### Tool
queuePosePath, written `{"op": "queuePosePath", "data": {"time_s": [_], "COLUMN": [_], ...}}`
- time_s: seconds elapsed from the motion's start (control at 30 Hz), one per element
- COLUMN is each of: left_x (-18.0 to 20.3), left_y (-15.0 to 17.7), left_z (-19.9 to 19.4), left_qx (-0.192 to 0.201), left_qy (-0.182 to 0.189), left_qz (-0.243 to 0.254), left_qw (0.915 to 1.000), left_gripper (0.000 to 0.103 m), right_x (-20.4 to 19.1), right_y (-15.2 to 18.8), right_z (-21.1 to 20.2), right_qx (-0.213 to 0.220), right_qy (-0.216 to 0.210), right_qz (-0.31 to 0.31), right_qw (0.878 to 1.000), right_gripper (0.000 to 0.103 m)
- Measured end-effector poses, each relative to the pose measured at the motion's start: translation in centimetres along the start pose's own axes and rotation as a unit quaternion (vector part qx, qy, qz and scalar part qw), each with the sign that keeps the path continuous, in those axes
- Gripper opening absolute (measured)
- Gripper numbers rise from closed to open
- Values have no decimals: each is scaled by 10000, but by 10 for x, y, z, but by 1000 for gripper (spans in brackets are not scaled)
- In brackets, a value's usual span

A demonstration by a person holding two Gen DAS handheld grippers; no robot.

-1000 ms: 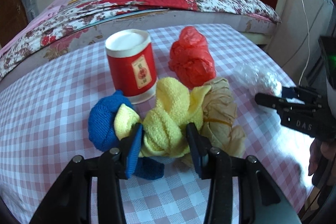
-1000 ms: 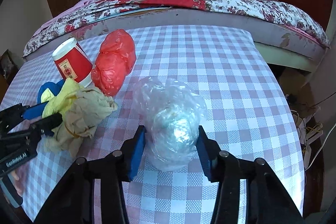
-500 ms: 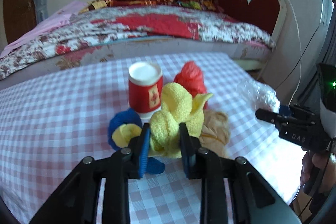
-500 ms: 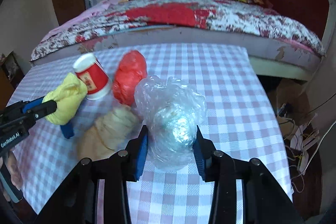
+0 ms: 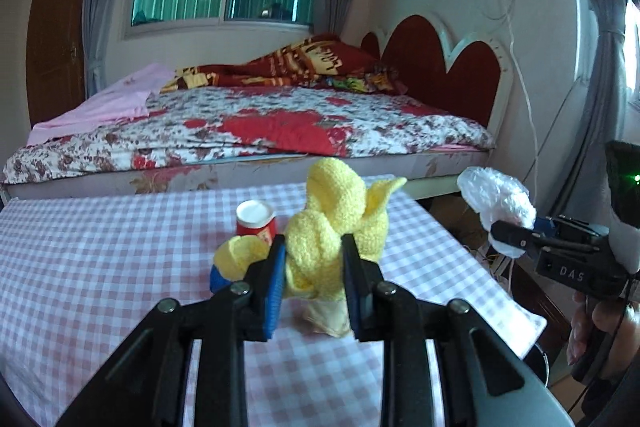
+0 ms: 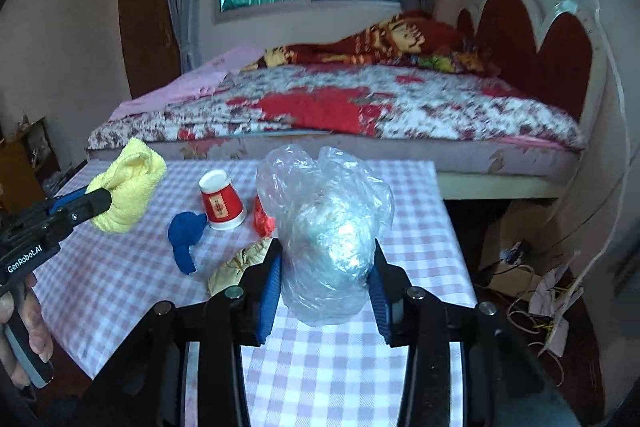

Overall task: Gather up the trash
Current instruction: 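Carry the yellow cloth and plastic bag over the black bin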

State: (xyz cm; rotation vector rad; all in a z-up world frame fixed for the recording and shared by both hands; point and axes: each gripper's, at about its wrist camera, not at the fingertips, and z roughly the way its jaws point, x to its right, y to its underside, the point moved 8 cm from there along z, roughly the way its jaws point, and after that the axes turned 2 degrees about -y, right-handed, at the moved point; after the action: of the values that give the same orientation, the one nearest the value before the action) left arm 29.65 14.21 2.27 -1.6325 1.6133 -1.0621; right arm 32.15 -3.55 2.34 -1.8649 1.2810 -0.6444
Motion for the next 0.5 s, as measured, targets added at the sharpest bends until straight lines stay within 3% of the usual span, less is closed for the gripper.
{"op": "queuePosePath", "data": {"time_s": [0.5], "left_x": [93], "left_y": [12], "left_z": [-41], "left_qx": [17], "left_qy": [608], "left_qz": [265], "left_qw": [9978], "left_gripper": [27], "right_x": [47], "right_y": [27], "right_z": [-105], "right_qx": [421], "right_qy": [319], "right_qz": [414], "right_qw": [9977], "right_gripper": [41]}}
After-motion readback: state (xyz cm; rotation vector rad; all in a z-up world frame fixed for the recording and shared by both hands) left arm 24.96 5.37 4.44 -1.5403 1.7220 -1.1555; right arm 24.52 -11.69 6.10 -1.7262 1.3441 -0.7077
